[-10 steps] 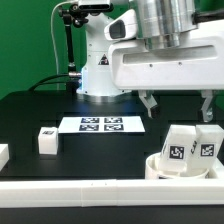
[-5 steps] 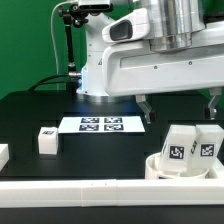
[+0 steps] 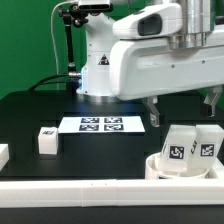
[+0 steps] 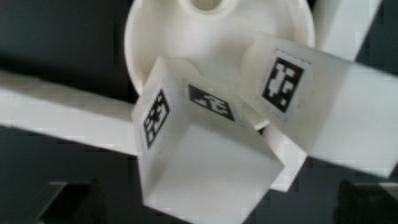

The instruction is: Assemble stool

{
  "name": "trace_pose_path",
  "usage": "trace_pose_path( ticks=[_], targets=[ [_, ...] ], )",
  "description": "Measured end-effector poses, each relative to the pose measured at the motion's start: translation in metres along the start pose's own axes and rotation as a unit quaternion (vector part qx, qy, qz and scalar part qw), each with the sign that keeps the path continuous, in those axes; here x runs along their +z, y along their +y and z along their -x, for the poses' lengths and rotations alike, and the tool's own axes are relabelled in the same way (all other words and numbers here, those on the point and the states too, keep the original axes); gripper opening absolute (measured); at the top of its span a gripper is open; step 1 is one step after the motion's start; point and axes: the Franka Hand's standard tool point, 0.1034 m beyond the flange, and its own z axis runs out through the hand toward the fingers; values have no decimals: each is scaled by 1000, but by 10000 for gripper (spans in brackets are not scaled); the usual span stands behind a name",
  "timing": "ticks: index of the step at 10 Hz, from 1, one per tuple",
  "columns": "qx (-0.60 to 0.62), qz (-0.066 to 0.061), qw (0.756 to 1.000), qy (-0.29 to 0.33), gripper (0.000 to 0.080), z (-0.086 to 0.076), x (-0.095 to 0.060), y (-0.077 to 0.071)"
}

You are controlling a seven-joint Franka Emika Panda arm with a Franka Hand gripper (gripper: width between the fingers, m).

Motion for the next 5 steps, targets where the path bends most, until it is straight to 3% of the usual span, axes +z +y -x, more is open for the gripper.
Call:
trace_pose_path(
  ticks=[3,4,5],
  targets=[
    [-84,2,996,0,648,1,1,4],
    [-164,9,986,3,648,-1,3,7],
    [-208,9,978,0,648,-1,6,8]
  ],
)
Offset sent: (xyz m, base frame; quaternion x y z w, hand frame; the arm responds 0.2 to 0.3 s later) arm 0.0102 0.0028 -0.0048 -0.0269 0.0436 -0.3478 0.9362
